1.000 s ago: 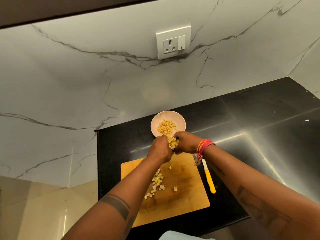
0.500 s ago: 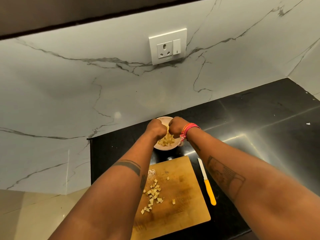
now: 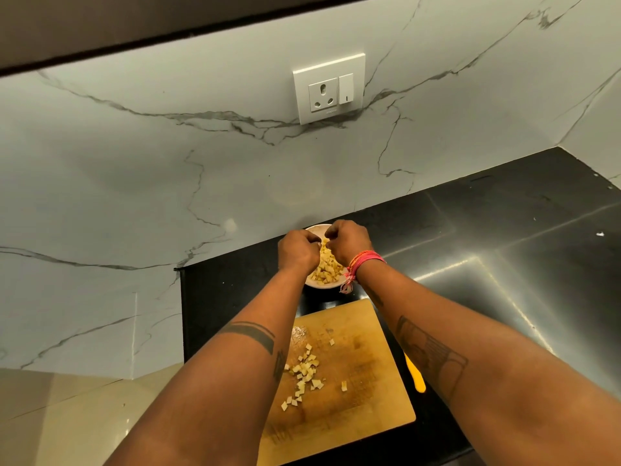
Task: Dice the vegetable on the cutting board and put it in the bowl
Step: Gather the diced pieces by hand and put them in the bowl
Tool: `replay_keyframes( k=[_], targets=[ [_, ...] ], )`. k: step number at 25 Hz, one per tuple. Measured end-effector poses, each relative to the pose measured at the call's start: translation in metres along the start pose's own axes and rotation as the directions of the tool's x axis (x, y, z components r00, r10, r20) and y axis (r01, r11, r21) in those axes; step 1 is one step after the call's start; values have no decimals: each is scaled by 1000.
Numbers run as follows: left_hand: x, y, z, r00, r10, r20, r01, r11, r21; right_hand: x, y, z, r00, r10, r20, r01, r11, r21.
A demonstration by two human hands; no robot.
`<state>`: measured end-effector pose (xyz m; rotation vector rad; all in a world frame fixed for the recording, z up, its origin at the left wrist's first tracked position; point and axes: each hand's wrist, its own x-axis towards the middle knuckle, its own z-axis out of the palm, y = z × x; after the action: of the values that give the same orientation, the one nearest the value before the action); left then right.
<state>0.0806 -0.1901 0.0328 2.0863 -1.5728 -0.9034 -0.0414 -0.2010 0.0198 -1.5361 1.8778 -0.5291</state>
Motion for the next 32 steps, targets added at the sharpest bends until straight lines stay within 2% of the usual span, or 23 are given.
replay_keyframes(
  k=[2,4,7,9,11,14,19,22,24,25,29,32],
  targets=[
    [-3,-11,-1,1000,5,-1,-5,1000,-12,-4,2,0,1000,-1,-11,1,1000,9],
    [-11,-20,-3,1000,19,10,-19,999,-26,-11,7,0,1000,24,-5,-24,995,100],
    [-35,-36,-8,998,43,53,-40,998,-47,-45,13,7,997,39,72,-57,963,262],
    [-61,-56,-8,992,85,96,-84,996,-15,-78,22,18,990,-3,141,-40,953,301],
    [-87,-81,-3,981,107,161,-120,990,72,-110,34,36,978,-27,205,-23,970,241],
    [-121,-119,3,962,71,265,-122,976,180,-138,54,63,963,9,269,-10,1000,5],
    [-153,-165,3,970,125,206,-171,960,223,-148,75,75,985,37,167,-14,991,-136],
    [-160,-184,5,974,90,210,-134,970,204,-160,77,93,975,-49,216,113,949,-294],
    [-164,-190,4,972,87,219,-128,975,183,-170,72,105,942,-139,306,236,922,-307],
    [-166,-191,3,972,90,218,-128,978,166,-174,70,106,934,-151,323,249,925,-288],
    [-170,-194,-3,981,83,175,-103,988,112,-176,66,105,974,-112,197,169,938,-303],
    [-173,-199,-6,964,82,254,-121,983,141,-186,55,113,903,-234,359,366,857,-363]
  ],
)
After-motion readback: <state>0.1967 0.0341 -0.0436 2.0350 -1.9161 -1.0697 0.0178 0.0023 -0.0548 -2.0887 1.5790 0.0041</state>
